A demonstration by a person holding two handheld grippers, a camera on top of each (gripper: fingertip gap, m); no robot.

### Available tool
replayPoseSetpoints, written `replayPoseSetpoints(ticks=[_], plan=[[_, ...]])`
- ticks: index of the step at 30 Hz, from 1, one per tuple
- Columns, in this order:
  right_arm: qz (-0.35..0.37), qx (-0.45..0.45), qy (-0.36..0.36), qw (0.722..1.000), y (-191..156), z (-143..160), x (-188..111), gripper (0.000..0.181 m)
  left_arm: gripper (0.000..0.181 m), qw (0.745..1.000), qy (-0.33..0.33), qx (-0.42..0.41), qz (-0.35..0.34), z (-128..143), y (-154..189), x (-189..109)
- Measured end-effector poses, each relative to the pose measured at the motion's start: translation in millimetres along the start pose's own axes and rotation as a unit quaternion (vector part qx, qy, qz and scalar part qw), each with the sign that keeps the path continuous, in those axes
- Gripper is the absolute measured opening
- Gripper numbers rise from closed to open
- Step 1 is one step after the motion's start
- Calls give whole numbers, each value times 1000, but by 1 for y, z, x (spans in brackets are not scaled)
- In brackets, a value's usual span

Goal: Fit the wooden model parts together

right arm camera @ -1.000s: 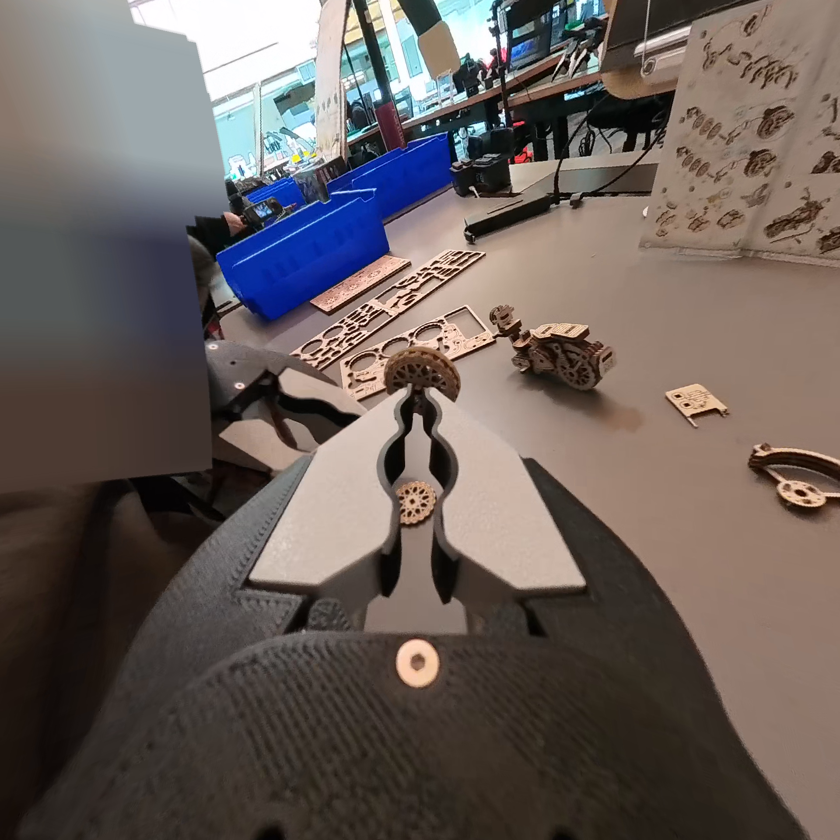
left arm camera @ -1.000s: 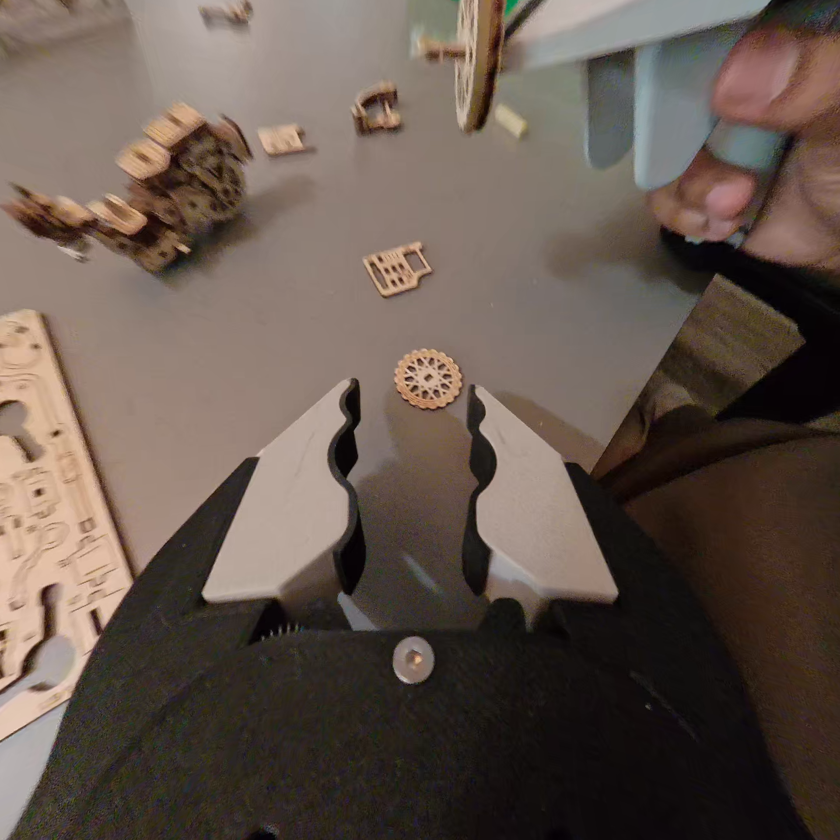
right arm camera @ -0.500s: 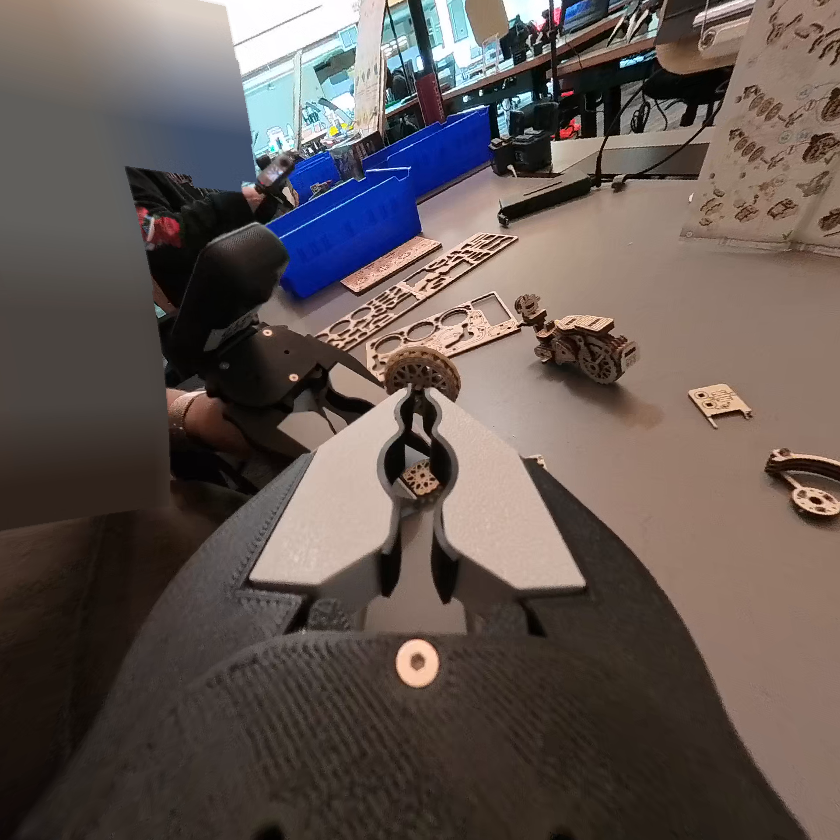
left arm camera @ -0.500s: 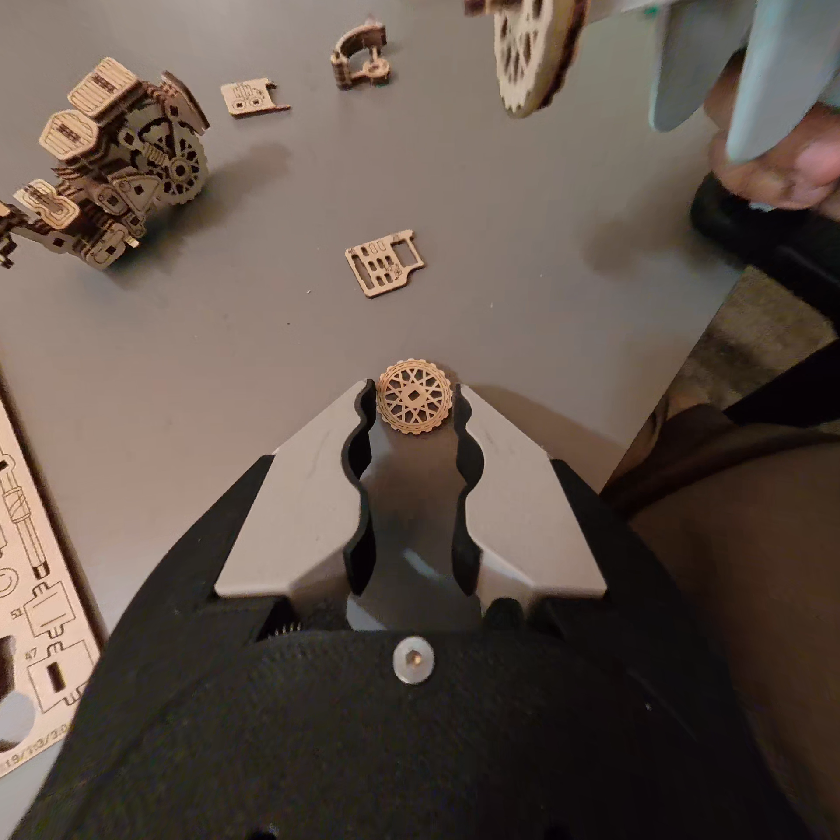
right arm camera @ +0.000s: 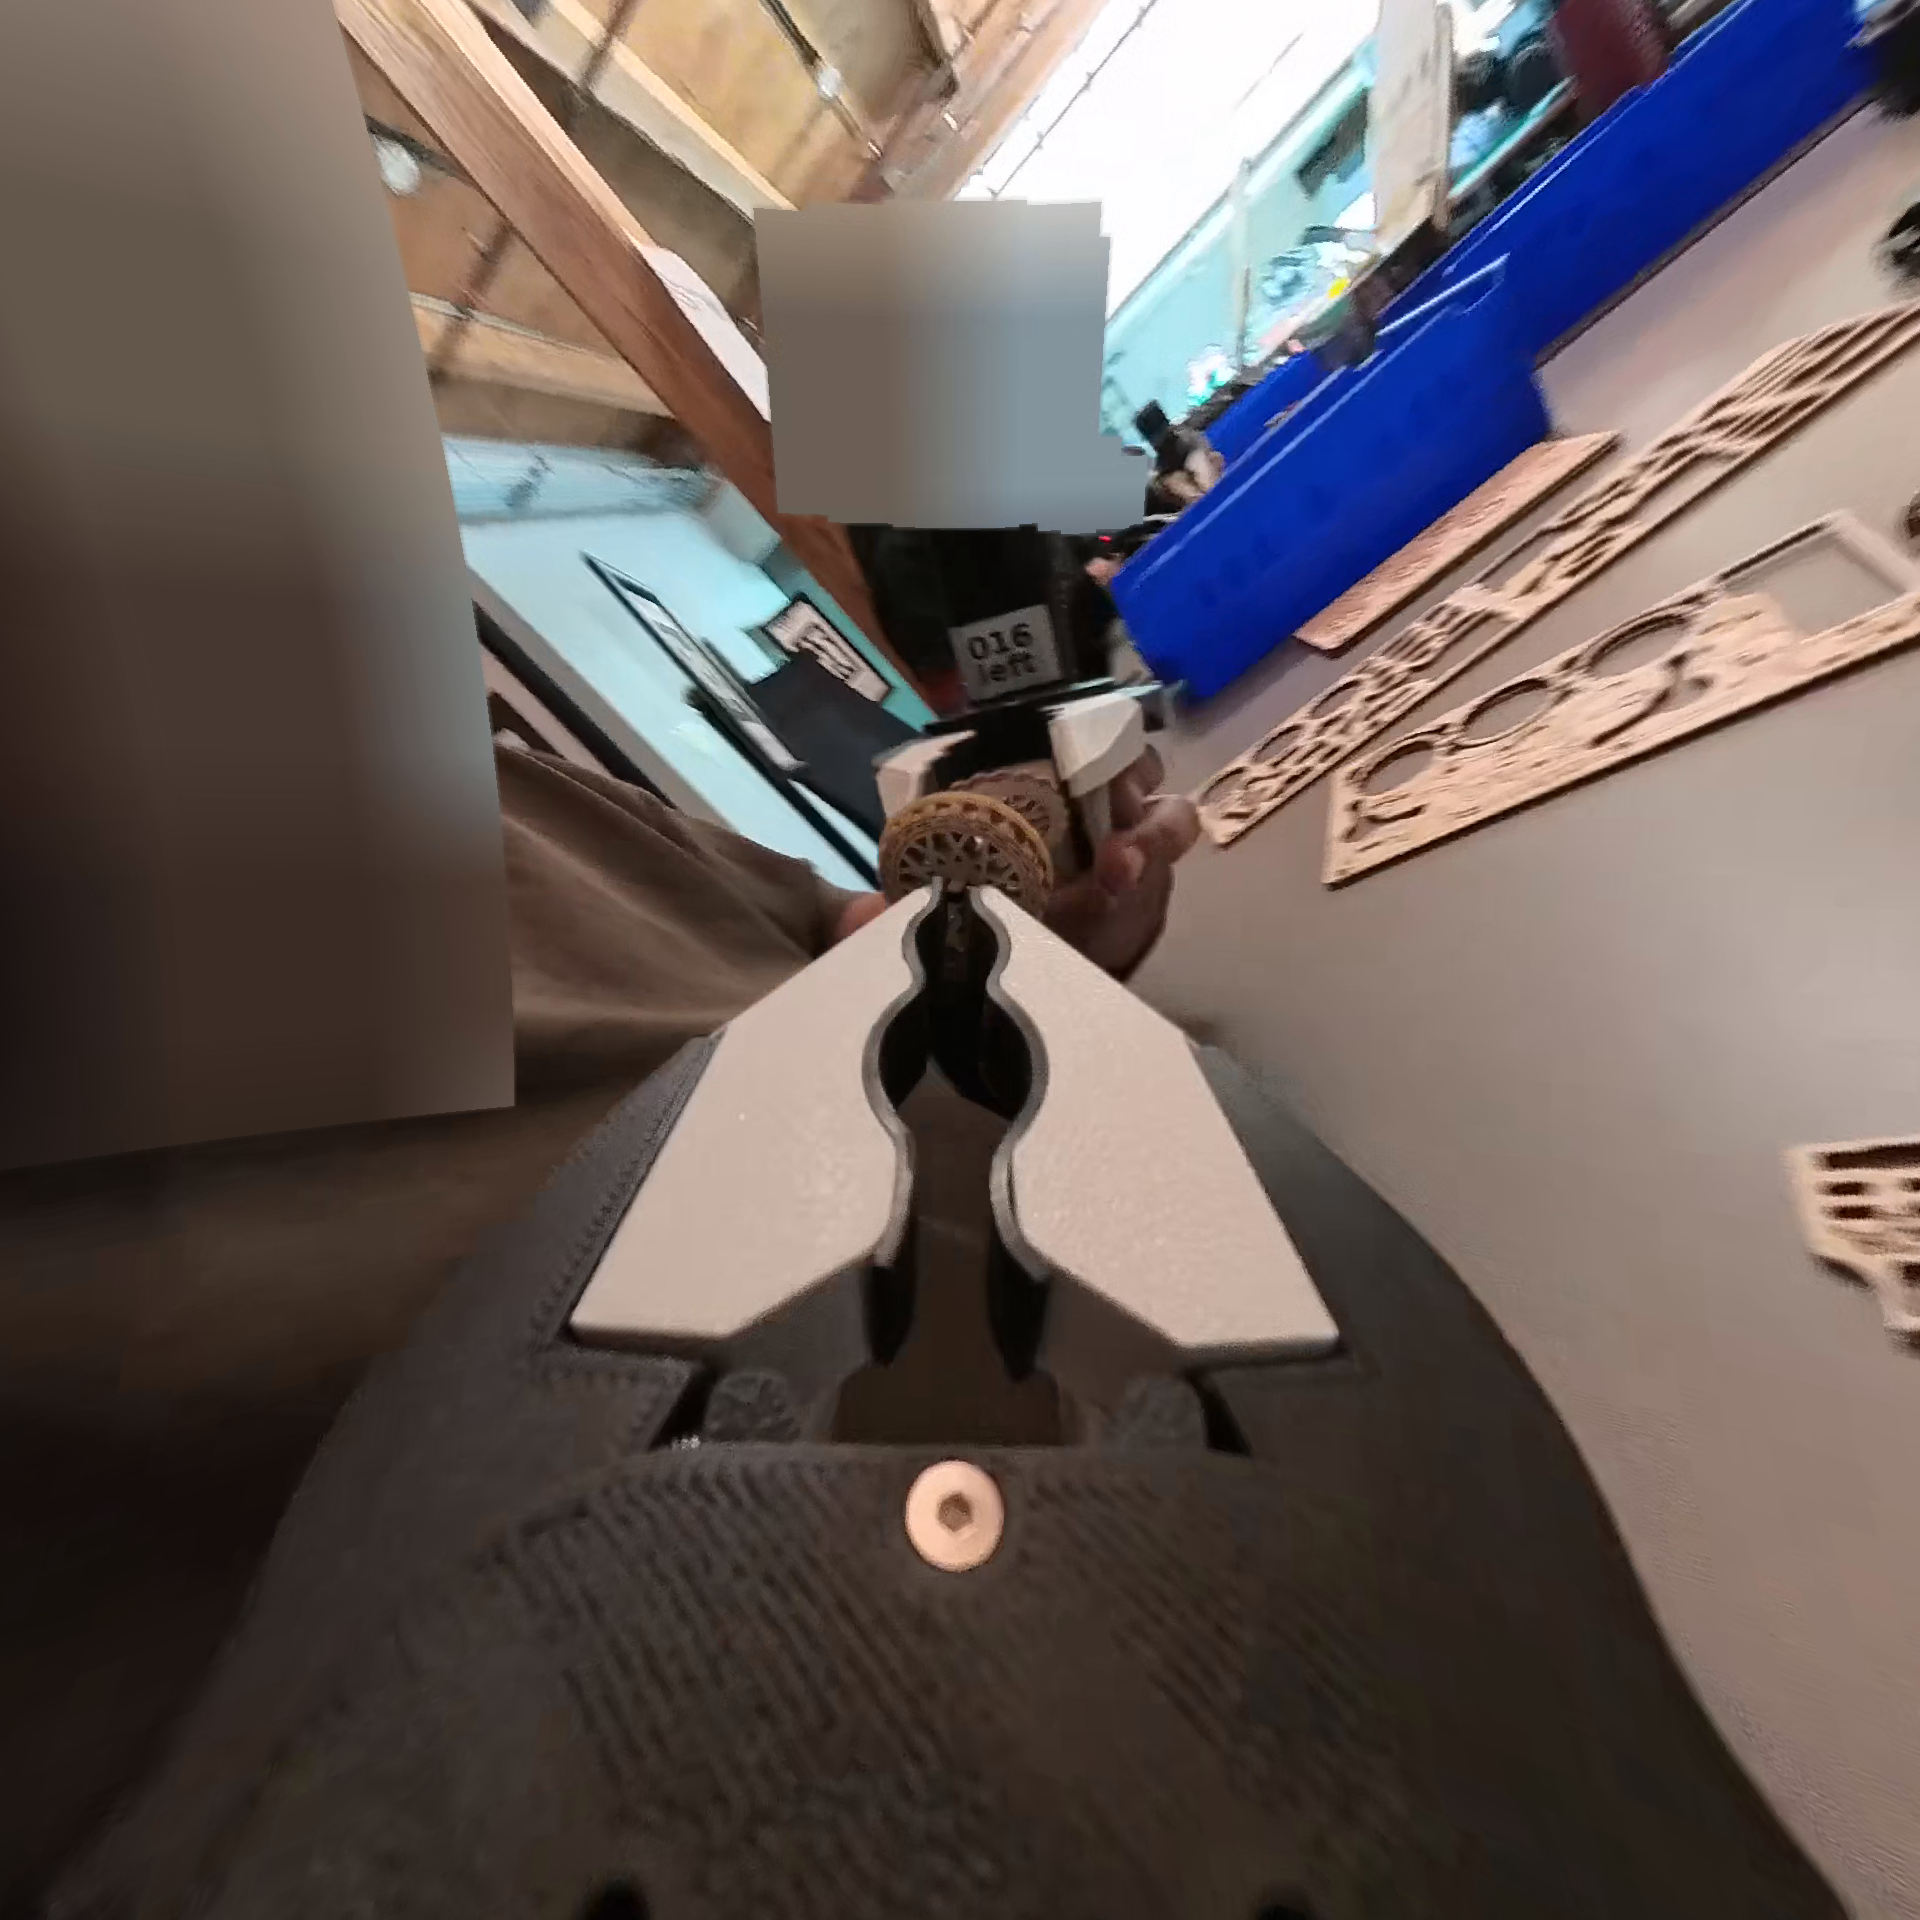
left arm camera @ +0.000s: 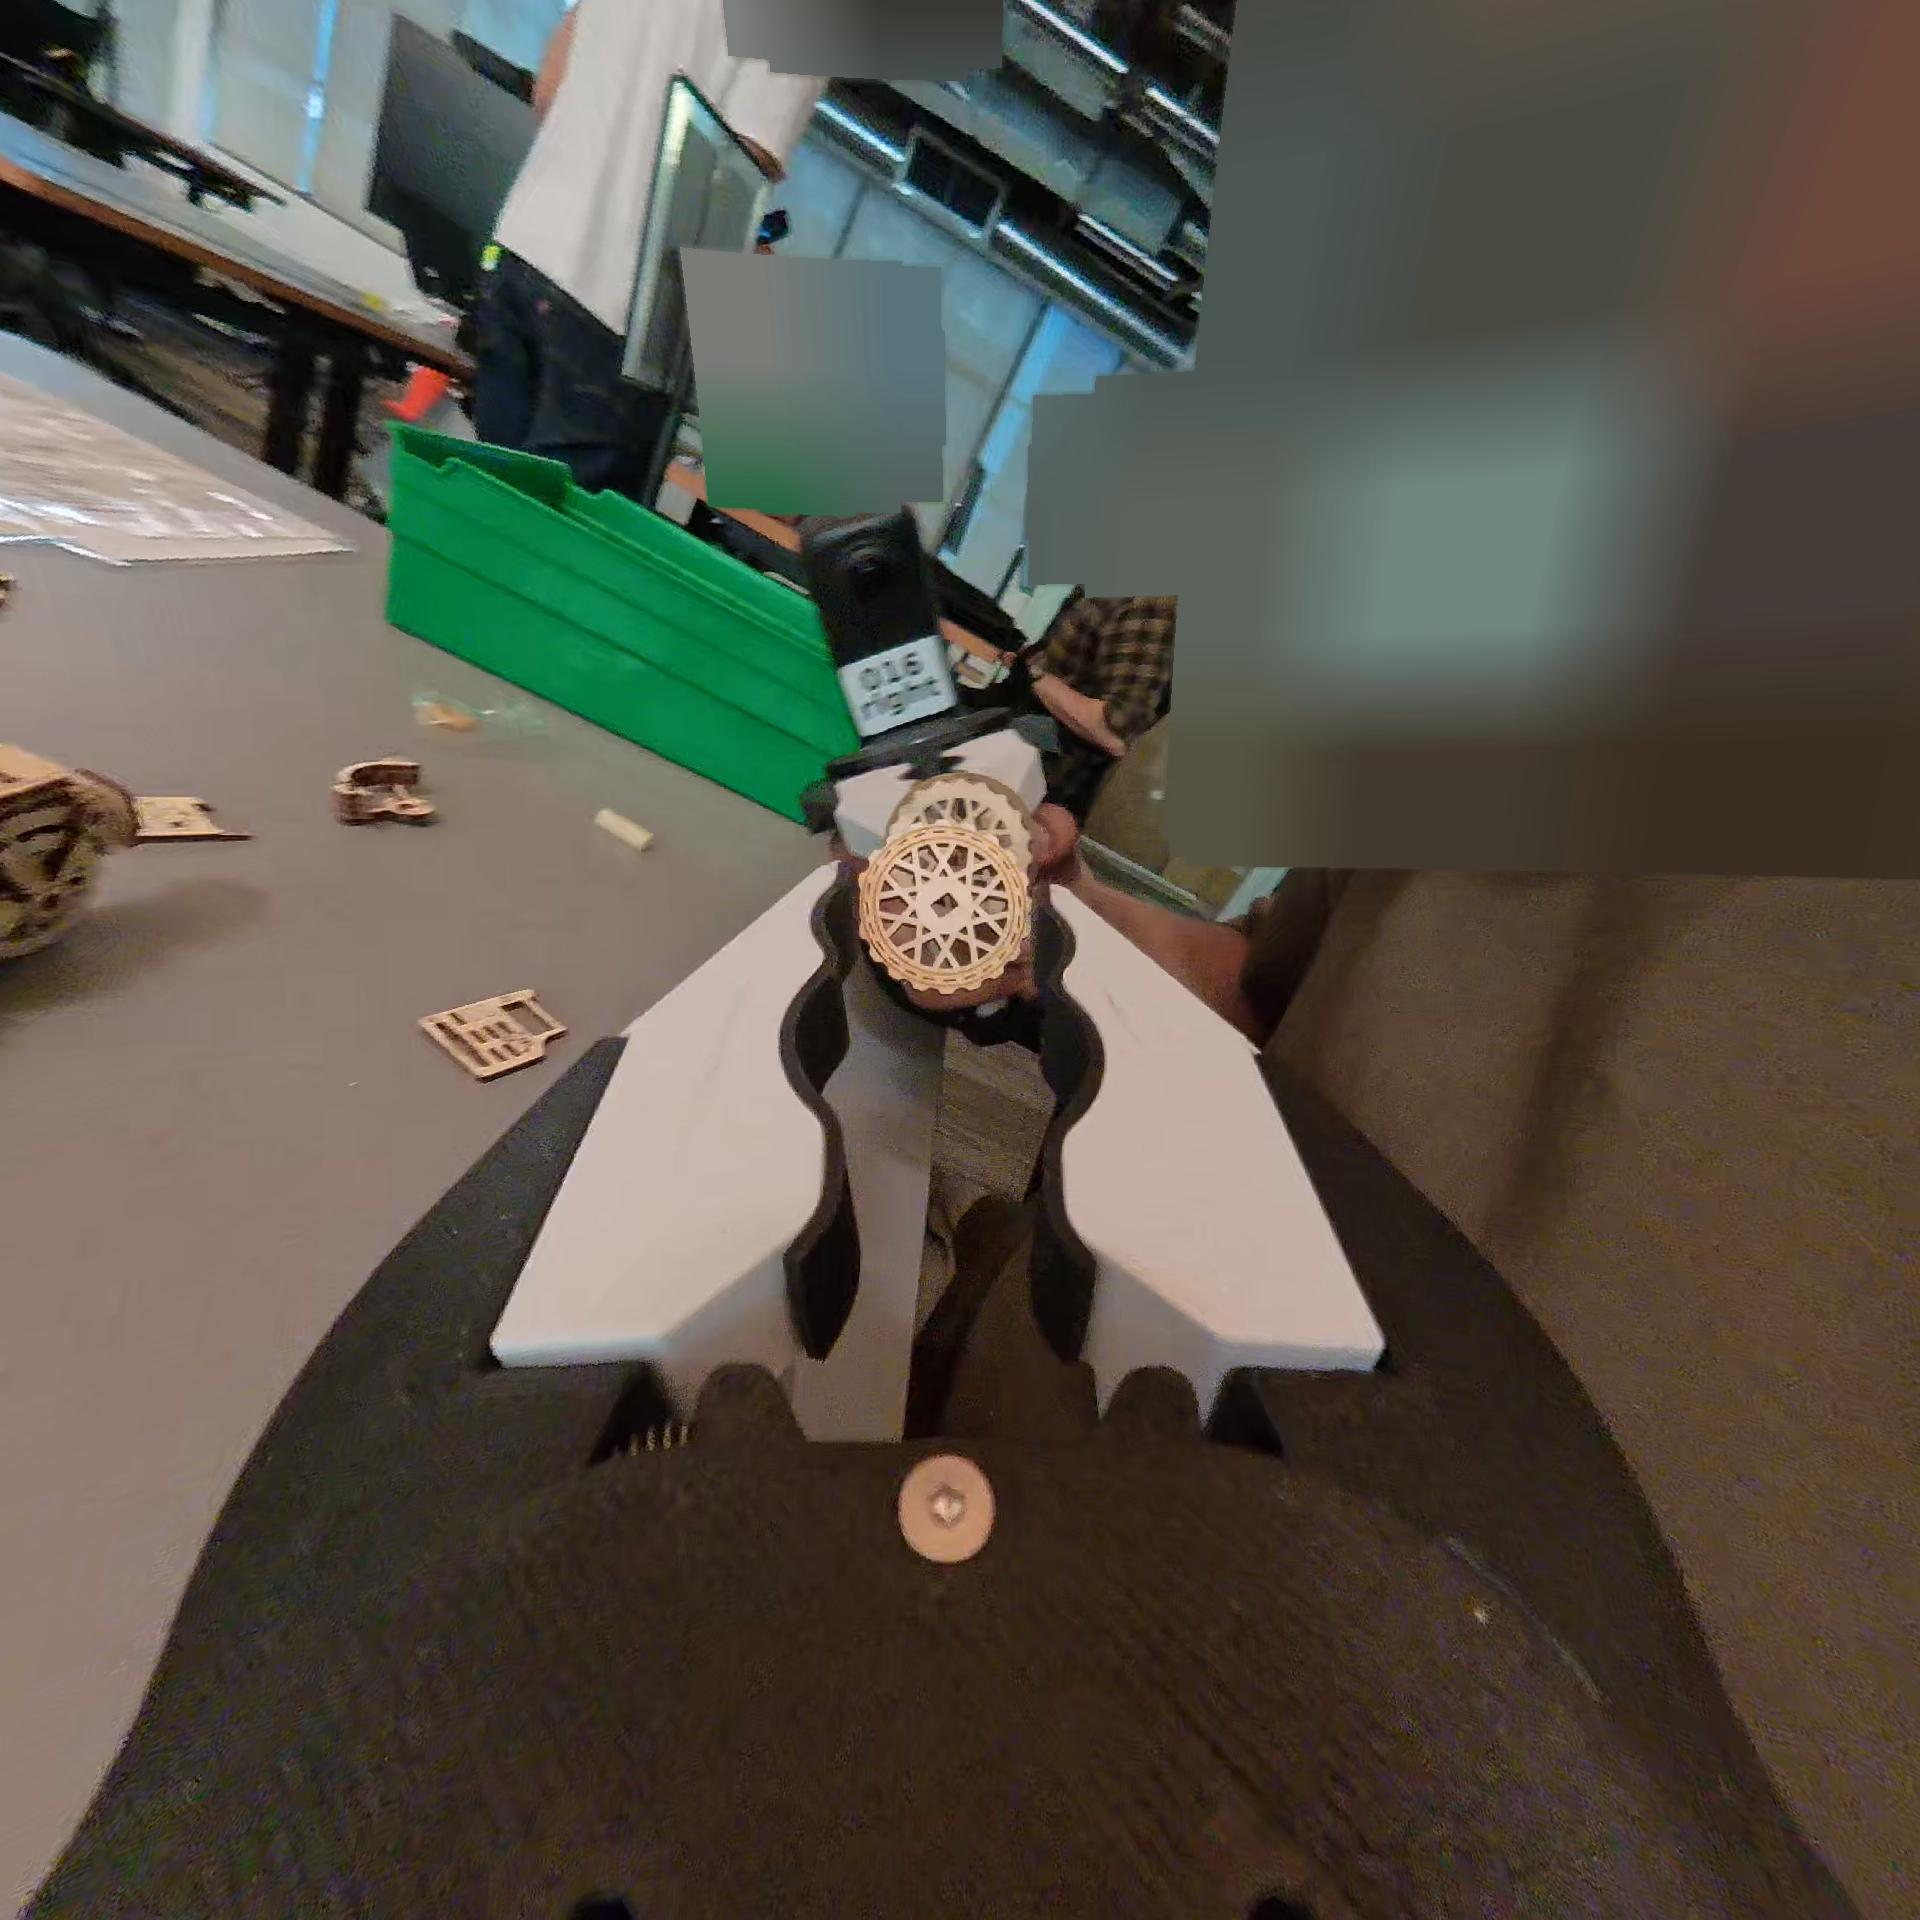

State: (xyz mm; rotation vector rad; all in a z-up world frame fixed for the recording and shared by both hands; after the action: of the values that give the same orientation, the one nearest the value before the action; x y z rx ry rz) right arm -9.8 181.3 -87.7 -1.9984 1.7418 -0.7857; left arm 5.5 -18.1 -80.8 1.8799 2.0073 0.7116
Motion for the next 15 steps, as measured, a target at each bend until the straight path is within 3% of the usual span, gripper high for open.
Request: replayPoseSetpoints(ticks=[6, 15], plan=[[-84, 123, 46, 988, 10, 12, 9, 0, 31, 999, 16, 2, 28, 1, 8, 4], [-100, 137, 58, 984, 11, 14, 14, 1, 31, 998, 45, -34, 43, -1, 5, 1]])
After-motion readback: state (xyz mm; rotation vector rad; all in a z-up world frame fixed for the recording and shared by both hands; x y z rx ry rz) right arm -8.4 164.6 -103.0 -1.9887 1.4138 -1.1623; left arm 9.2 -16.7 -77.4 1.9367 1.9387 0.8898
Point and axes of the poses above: each gripper's, where its closed fingertips meet, x out along the fingers, z out of its underside, y = z × x across the jaws, the point moved 9 cm from there along -x, back along the fingers, and after that the axes turned 5 degrees about -x, right-handed, at the moved point
